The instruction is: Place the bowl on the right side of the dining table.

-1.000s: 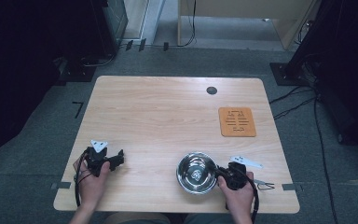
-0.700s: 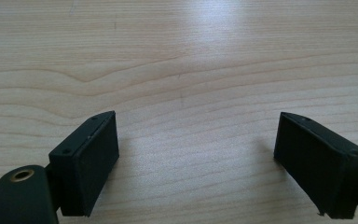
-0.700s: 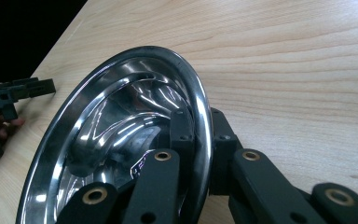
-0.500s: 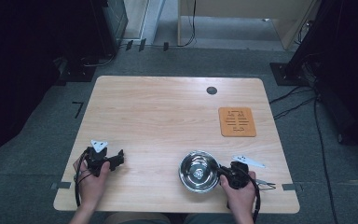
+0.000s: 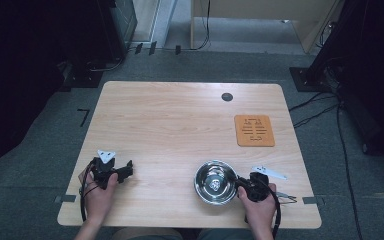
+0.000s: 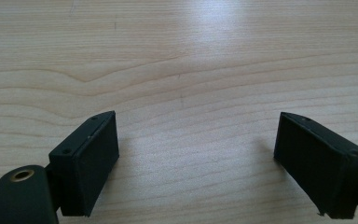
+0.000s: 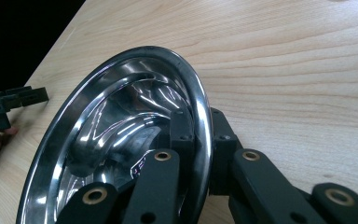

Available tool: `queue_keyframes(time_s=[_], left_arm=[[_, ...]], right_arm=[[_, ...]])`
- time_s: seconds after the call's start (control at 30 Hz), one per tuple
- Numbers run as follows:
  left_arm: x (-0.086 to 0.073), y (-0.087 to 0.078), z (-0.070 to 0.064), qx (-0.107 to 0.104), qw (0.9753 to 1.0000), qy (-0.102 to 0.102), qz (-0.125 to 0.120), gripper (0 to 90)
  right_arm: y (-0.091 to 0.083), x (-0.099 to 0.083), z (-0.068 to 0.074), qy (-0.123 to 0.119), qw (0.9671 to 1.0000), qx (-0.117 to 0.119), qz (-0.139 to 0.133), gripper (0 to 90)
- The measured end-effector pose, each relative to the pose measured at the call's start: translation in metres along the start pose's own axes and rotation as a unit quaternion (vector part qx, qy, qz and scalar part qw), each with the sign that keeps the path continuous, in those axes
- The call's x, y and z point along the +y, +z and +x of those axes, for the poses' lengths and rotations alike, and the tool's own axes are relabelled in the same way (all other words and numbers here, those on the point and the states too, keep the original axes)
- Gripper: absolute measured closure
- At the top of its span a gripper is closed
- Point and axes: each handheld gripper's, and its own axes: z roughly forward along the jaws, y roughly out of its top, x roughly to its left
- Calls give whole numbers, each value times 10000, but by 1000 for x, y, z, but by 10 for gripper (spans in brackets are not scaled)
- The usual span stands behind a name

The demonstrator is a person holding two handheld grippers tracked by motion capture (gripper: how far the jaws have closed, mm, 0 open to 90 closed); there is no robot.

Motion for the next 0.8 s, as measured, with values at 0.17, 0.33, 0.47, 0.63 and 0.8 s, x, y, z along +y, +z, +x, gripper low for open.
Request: queue_keyframes(time_s=[0.17,0.33,0.47,0.63,0.8], left_arm=[[0,0,0,0,10000,1,1,135],[0,0,0,0,10000,1,1,135],[0,0,0,0,10000,0,0,135],[0,0,0,-1,10000,3,1,135],[0,0,0,0,10000,0,0,136]], right_arm=[[-1,1,-2,8,10000,-23,-31,850],[-2,2,-4,35,10000,-56,-52,850],[-3,2,-6,47,9999,-82,-75,849],[-4,3,-8,66,9999,-103,-102,849],[-5,4,-10,89,9998,-127,-128,849]])
